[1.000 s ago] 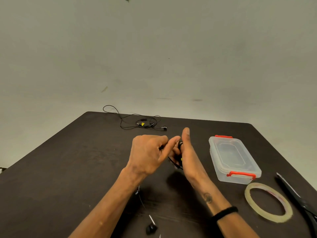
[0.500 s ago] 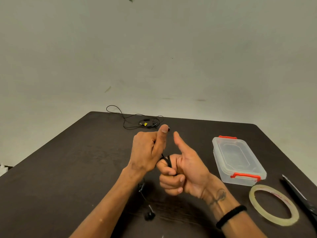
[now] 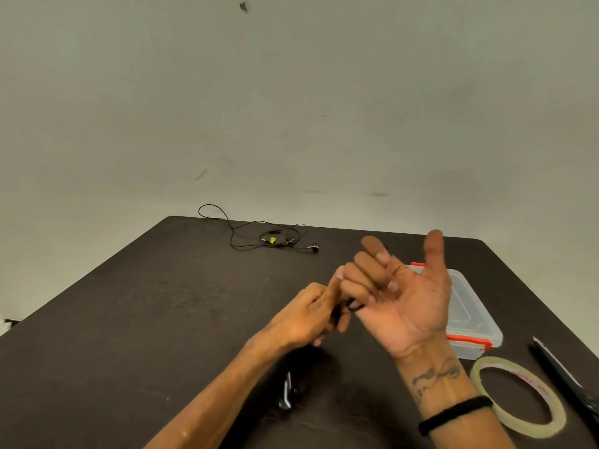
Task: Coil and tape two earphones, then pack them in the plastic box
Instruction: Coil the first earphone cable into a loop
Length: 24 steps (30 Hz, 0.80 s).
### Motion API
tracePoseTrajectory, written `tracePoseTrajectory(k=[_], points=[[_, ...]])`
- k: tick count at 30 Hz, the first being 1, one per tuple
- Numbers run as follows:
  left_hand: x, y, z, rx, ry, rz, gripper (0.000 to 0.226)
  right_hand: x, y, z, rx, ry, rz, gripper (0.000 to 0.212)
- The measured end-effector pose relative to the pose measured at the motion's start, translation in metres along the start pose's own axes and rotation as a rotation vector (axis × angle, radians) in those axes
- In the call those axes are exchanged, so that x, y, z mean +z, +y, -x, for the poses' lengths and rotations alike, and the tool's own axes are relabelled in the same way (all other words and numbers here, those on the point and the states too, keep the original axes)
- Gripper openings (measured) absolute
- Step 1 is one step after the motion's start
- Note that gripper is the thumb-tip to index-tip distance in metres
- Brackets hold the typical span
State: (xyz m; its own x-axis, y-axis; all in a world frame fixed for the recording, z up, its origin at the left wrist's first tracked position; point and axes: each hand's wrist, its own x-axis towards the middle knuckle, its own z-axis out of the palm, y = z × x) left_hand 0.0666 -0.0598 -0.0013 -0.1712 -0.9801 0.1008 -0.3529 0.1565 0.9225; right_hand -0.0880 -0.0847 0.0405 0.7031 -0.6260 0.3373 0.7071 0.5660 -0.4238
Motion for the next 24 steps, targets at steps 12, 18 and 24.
tracePoseTrajectory(k=[12,18,24], points=[[-0.008,0.011,0.012,0.216,0.046,-0.906,0.075,-0.012,-0.013,-0.002,-0.403,0.354,0.311,0.098],[-0.037,0.012,0.013,0.491,0.433,-1.041,0.065,-0.021,0.001,-0.009,-0.303,0.37,0.495,0.098],[-0.032,0.015,0.012,0.79,0.704,-1.058,0.047,-0.027,0.018,-0.011,-0.099,0.357,0.643,0.101]])
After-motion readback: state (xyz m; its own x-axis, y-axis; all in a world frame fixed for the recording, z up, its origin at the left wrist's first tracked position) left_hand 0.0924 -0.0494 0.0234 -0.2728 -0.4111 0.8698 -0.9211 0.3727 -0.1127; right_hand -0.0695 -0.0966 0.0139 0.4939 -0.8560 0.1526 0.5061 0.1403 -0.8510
